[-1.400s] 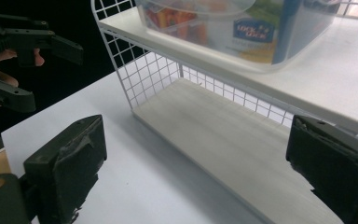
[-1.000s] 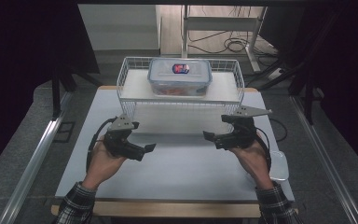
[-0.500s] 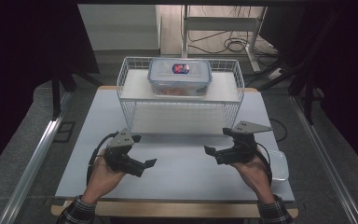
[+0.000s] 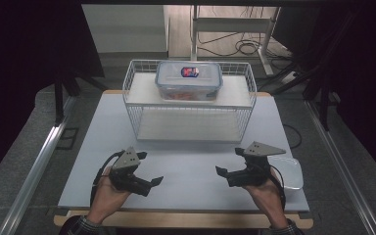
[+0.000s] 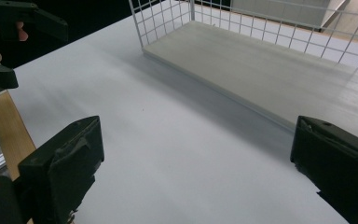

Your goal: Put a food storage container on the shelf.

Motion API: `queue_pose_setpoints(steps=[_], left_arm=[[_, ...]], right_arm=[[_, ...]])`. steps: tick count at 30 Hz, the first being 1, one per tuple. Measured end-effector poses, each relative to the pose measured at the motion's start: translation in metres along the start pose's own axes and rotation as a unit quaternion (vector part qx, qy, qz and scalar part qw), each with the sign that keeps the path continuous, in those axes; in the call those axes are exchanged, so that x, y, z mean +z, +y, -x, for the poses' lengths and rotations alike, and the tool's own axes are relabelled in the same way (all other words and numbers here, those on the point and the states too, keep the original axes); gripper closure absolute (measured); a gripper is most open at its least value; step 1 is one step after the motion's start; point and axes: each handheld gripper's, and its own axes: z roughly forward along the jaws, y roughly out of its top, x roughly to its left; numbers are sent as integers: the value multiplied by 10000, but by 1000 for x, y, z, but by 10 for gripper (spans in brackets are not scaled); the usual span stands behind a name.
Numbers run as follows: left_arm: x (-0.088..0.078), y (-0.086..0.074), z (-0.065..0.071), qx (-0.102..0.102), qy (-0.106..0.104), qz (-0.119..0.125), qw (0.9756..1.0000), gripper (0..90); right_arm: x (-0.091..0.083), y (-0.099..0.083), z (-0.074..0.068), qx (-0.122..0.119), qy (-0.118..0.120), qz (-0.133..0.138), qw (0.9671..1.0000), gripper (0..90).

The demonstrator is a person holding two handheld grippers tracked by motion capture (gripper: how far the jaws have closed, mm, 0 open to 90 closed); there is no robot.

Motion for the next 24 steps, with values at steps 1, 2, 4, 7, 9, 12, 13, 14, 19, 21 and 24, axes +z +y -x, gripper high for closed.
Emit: queue_pose_setpoints(steps=[1,2,4,7,9,12,13,14,19,21,24], left_arm=[[0,-3,0,-20,66,-39,10000,28],[0,-7,0,-65,112,-67,9999,29],[1,-17,-1,-215,173,-93,9996,29],[0,-29,0,-415,225,-113,9988,32],[0,-36,1,-492,241,-169,9984,32],[-1,-42,2,-476,319,-234,9981,32],[0,-43,3,-483,315,-245,9980,34],[1,-44,4,-477,321,-263,9980,34],[4,-47,4,-406,395,-432,9975,35],[4,-47,3,-434,433,-440,9971,35],[3,-47,1,-489,479,-497,9964,41]], right_arm=[[0,-3,-1,1,-9,-4,10000,27],[0,-5,-2,18,0,-13,10000,27],[1,-10,-4,29,-7,-38,10000,27],[4,-17,-7,91,75,-105,9999,29],[5,-22,-9,107,84,-111,9998,35],[7,-28,-13,17,0,-168,9999,36],[8,-30,-14,-17,-27,-210,9998,37],[10,-33,-15,-35,-27,-260,9997,36],[16,-46,-15,23,-38,-500,9987,36],[15,-46,-13,112,-56,-498,9987,35],[14,-46,-11,243,-52,-553,9982,8]])
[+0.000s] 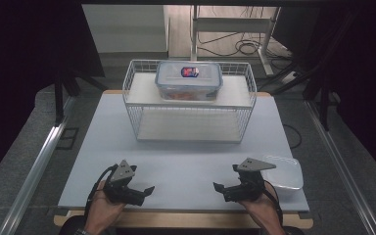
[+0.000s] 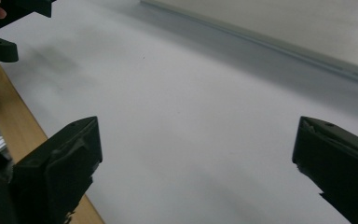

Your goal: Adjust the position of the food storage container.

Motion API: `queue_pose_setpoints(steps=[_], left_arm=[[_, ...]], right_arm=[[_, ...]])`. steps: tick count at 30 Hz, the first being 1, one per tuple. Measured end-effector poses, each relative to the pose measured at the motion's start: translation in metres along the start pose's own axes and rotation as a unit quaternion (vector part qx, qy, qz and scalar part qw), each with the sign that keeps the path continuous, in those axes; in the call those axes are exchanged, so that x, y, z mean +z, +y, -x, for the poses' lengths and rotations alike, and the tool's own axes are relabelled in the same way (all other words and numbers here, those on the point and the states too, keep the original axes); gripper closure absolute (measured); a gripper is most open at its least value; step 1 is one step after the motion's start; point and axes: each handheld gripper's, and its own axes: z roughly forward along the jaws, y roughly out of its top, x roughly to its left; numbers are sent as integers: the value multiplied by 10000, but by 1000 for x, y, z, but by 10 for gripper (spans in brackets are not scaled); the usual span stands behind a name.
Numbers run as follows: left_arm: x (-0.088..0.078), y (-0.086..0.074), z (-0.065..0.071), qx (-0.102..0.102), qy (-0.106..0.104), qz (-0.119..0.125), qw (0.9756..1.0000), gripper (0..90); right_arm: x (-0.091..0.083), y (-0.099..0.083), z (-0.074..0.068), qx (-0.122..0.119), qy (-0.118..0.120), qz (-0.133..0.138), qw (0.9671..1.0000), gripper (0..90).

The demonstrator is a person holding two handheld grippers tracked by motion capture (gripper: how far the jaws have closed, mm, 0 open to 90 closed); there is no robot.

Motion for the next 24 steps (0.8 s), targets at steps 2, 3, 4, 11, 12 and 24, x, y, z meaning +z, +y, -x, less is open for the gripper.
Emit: queue_pose_setpoints(steps=[2,3,4,11,12,24], left_arm=[[-1,-1,-2,-23,31,1,10000,39],[-2,-1,-3,-33,48,-14,10000,35],[-2,-1,-3,-56,70,-18,10000,34],[2,-4,-9,-155,21,-213,9996,10],[3,-5,-9,-169,1,-230,9996,9],[5,-4,-7,-100,-21,-206,9997,14]], right_arm=[[0,1,1,119,39,-35,9999,4],[-1,1,2,164,47,-40,9998,2],[-2,2,3,162,15,-57,9999,1],[-18,7,16,256,-320,41,9992,69],[-20,8,18,267,-366,74,9989,85],[-54,3,53,416,-973,58,9944,496]])
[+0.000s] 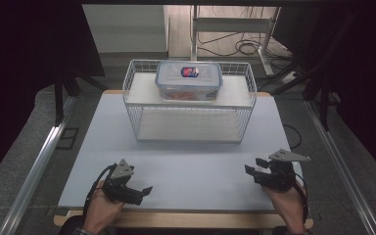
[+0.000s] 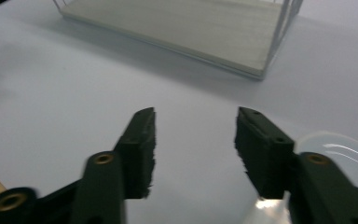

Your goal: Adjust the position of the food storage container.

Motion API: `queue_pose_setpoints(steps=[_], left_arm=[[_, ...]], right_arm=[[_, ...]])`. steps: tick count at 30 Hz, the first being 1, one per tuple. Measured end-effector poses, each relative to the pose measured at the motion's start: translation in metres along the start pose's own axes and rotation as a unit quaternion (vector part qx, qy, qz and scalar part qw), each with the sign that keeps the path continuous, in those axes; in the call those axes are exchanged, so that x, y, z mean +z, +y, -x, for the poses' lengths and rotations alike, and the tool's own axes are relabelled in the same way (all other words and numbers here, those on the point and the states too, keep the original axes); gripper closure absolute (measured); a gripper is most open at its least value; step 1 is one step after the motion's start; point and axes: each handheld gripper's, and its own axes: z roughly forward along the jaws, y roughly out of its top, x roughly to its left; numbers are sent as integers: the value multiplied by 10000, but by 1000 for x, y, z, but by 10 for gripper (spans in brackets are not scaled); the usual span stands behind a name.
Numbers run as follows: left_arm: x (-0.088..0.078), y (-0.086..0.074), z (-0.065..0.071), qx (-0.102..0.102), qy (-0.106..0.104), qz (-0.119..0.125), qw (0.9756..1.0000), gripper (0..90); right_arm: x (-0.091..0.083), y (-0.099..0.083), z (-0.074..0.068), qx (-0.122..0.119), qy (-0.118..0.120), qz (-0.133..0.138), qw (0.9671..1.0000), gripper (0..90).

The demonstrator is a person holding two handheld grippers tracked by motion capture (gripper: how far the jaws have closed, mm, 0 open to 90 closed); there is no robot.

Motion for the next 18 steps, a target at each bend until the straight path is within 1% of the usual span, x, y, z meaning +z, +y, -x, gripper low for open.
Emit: queue_pose_setpoints(steps=[1,3,5,8,9,11,12,16,17,18], left_arm=[[0,0,0,-5,-7,-1,10000,15],[1,0,1,25,24,-19,10000,17],[1,0,0,49,37,-26,10000,19],[1,0,1,53,43,-22,10000,21],[1,0,1,52,44,-20,10000,22],[1,0,0,41,43,-19,10000,22],[1,-1,0,35,36,-14,10000,23],[1,-1,-1,3,32,-8,10000,24],[1,-1,-1,3,32,-8,10000,25],[1,-1,-1,4,33,-19,10000,25]], right_arm=[[-2,0,2,-23,-31,-46,10000,538],[-6,-1,6,-69,-173,-80,9998,621],[-10,-2,11,-53,-283,-77,9996,700],[-18,-5,22,43,-516,-126,9986,831],[-21,-7,28,103,-637,-148,9978,866],[-26,-12,37,215,-806,-168,9964,891],[-28,-13,40,286,-850,-157,9958,891],[-43,-20,56,559,-1117,-48,9922,892],[-43,-20,56,559,-1117,-48,9922,892],[-46,-22,59,621,-1195,-9,9909,892]])
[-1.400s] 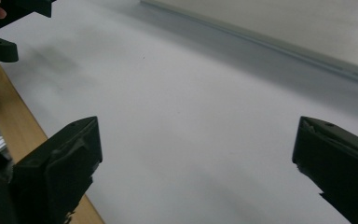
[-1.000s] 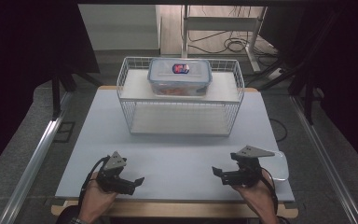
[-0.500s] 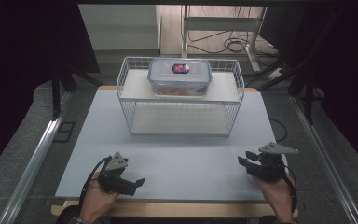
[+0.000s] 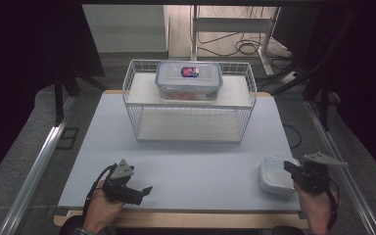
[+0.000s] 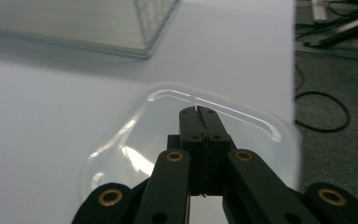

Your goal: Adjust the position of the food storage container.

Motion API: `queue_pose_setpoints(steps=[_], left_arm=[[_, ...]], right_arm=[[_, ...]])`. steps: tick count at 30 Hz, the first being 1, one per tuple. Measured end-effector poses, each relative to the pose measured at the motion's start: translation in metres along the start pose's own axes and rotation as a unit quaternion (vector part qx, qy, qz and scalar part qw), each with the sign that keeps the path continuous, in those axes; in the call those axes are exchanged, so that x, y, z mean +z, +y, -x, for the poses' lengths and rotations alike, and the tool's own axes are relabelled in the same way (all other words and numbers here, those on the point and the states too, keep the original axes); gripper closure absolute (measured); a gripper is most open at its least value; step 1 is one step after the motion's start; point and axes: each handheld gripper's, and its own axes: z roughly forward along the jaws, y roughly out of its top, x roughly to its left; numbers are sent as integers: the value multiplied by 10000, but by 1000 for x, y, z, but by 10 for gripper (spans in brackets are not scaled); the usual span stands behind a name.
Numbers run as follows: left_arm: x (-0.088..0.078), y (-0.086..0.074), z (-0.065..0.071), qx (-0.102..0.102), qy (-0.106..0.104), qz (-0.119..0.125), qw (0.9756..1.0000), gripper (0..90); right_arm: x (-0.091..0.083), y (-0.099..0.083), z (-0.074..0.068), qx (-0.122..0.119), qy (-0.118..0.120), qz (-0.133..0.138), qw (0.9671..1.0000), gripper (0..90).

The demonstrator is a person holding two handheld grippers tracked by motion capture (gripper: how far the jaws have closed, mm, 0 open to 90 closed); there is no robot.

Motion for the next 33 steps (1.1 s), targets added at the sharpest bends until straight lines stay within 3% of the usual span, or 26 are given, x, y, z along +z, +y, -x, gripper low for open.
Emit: queue_pose_setpoints(steps=[1,9,15,18,26,33], left_arm=[[0,0,0,5,-3,-16,10000,27],[2,-1,0,4,-43,-52,10000,38],[4,-2,-1,11,-48,-128,9999,41],[4,-2,-2,1,-56,-138,9999,44],[5,-1,-1,14,-52,-155,9999,48],[5,-2,-2,8,-65,-166,9998,50]], right_arm=[[-5,-4,11,129,-143,19,9998,892],[-7,-19,38,422,-581,-22,9974,891],[-3,-26,51,584,-711,-124,9957,891],[2,-30,55,705,-621,-192,9954,891],[7,-28,48,680,-519,-268,9960,892],[15,-23,31,540,-218,-356,9977,892]])
